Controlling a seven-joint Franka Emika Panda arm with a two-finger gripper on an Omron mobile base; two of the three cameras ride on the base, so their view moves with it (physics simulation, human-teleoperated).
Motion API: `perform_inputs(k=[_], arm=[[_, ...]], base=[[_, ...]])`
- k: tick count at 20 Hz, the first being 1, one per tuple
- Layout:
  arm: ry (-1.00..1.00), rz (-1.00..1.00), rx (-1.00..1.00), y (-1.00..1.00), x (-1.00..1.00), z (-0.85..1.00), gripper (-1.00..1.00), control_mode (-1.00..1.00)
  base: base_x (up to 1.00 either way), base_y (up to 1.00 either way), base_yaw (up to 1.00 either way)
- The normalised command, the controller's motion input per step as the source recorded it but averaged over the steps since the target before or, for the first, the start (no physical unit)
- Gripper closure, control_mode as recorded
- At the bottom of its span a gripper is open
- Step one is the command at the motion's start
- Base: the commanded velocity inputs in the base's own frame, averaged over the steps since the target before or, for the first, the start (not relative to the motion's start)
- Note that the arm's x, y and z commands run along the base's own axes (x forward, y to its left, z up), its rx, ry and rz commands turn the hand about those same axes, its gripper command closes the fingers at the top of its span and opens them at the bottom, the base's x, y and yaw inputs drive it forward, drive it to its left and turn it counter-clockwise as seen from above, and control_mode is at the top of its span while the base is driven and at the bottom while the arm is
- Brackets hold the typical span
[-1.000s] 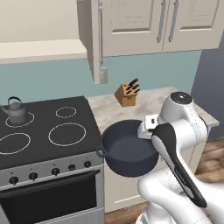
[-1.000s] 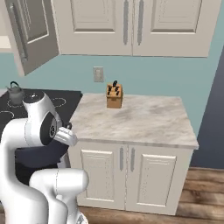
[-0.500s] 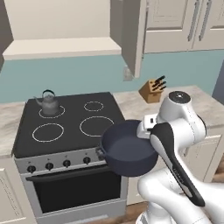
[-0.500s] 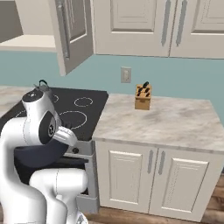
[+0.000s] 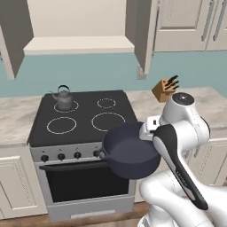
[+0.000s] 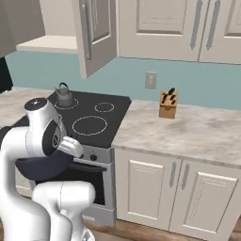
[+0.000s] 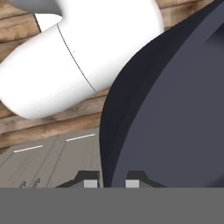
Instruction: Pick the kettle from the cabinet and place it on a stove burner. Then pick the pot from the counter and place it on another stove burner. Finally, turn both burners on.
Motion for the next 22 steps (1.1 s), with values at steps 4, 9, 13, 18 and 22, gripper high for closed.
perform_inputs(k=[4, 9, 13, 18, 22], arm=[[0.0, 0.0, 0.0, 0.0, 0.0, 0.0, 1.0, 1.0], [0.0, 0.0, 0.0, 0.0, 0.0, 0.0, 1.0, 1.0], [0.0, 0.0, 0.0, 0.0, 0.0, 0.0, 1.0, 1.0], [0.0, 0.0, 0.0, 0.0, 0.0, 0.0, 1.0, 1.0], [0.0, 0.0, 0.0, 0.0, 0.0, 0.0, 1.0, 1.0]], base=[[0.02, 0.28, 0.28], [0.0, 0.1, 0.19], [0.19, -0.08, 0.02], [0.38, 0.03, 0.06], [0.39, 0.01, 0.09]])
